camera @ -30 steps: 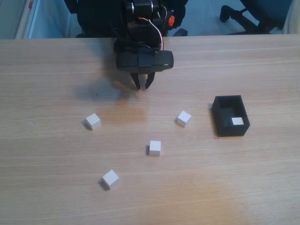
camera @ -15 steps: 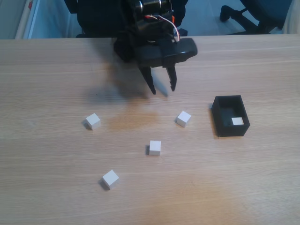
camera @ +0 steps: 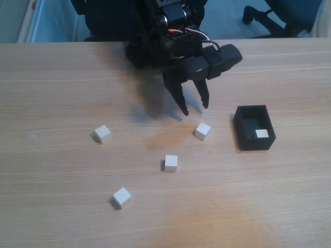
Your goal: Pick blocks and place them in the box.
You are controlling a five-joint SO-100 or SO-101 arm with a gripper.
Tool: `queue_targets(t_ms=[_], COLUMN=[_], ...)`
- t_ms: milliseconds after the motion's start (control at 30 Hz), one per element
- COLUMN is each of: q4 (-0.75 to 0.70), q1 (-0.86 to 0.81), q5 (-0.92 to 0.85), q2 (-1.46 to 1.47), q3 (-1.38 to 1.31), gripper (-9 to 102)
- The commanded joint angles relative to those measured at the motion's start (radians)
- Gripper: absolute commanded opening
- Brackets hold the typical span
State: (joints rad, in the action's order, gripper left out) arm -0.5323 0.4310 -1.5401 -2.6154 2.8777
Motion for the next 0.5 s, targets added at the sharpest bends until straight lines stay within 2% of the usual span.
queue_targets(t_ms=[0,467], q4=[0.067,0.321], q1=[0.017,-0.02], q5=[-0.02,-0.054], q2=[0.041,0.328], q3=[-0.052,-0.118], gripper=[17,17])
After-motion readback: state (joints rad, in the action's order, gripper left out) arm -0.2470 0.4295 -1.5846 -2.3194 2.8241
